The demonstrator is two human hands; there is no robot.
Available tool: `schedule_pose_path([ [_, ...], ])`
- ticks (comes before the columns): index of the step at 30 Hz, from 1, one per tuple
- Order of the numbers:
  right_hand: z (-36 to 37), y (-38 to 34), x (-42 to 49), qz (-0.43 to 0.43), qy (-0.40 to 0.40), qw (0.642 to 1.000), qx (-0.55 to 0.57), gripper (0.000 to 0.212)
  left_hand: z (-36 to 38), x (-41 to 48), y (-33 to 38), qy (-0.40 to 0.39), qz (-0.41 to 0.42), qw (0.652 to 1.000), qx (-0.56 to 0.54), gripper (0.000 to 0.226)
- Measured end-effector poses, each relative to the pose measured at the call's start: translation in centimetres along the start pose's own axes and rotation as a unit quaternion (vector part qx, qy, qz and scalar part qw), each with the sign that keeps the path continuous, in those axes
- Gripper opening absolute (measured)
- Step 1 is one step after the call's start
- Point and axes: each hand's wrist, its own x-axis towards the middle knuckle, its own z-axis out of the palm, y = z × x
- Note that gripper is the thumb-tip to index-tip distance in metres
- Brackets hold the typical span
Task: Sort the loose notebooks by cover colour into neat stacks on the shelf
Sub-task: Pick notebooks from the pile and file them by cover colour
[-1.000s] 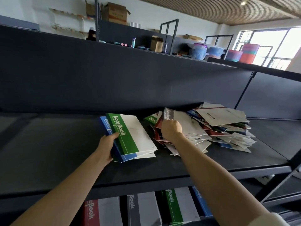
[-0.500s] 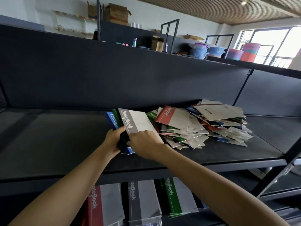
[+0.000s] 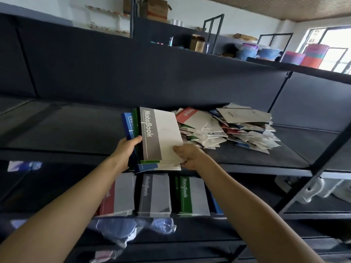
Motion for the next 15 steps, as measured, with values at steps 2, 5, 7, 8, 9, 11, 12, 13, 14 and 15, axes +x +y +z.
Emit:
schedule_pose_path([
  [2,-0.9,2.0,-1.6,-0.011,0.029,1.000,0.003,0.025,0.6,-2.3,-1.7,0.005,-0.004,1.000,0.001,0.036],
  [5,-2.5,5.4,-4.1,-0.007,0.060,0.998,-0.024,0.032,1.5,-6.3,-4.9,0.002,-0.016,0.999,-0.047,0.028],
  [7,-3.5,8.1,-5.3,-0.001,0.078,0.996,-0.039,0.029,1.3,-8.7,-7.5,-0.013,-0.031,0.998,-0.056,0.028],
  [8,-4.0,9.6,-5.7,-0.002,0.085,0.995,-0.052,0.027,1.0,-9.8,-8.9,-0.028,-0.051,0.997,-0.054,0.032],
  [9,-4.4,11.2,-6.0,-0.003,0.090,0.994,-0.067,0.026,0.6,-10.8,-10.4,-0.039,-0.074,0.995,-0.051,0.034],
  [11,-4.9,14.6,-6.8,0.005,0.094,0.989,-0.114,0.026,-0.2,-12.8,-13.2,-0.041,-0.109,0.992,-0.039,0.036],
  [12,-5.0,16.2,-7.3,0.015,0.095,0.986,-0.136,0.027,-0.5,-13.7,-14.5,-0.033,-0.117,0.992,-0.033,0.036],
  [13,-5.1,17.7,-7.7,0.028,0.092,0.983,-0.153,0.027,-0.8,-14.5,-15.9,-0.026,-0.124,0.991,-0.035,0.036],
  [14,-5.1,19.2,-8.1,0.043,0.085,0.982,-0.161,0.027,-1.0,-15.5,-17.2,-0.020,-0.136,0.989,-0.047,0.032],
  [15,-5.1,20.5,-8.3,0.060,0.077,0.982,-0.163,0.029,-1.1,-16.3,-18.3,-0.019,-0.153,0.986,-0.060,0.027],
])
